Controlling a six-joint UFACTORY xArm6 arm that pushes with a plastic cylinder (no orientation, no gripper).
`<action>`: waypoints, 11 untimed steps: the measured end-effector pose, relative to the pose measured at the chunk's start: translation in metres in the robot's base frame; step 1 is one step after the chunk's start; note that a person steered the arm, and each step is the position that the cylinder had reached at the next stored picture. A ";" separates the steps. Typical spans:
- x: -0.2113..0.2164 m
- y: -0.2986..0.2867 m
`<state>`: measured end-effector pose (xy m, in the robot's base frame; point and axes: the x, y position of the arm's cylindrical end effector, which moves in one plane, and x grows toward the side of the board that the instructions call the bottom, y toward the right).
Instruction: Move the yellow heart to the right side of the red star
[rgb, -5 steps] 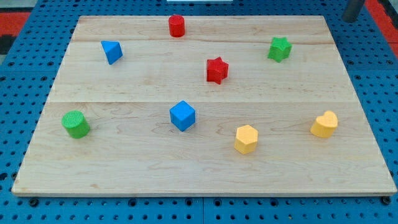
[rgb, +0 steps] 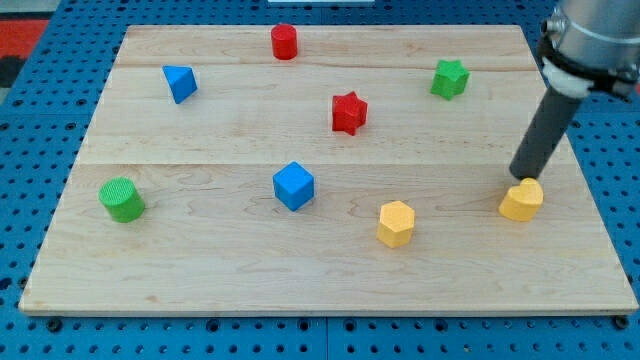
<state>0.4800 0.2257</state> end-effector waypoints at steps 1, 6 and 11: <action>0.024 0.046; 0.007 -0.071; -0.058 -0.057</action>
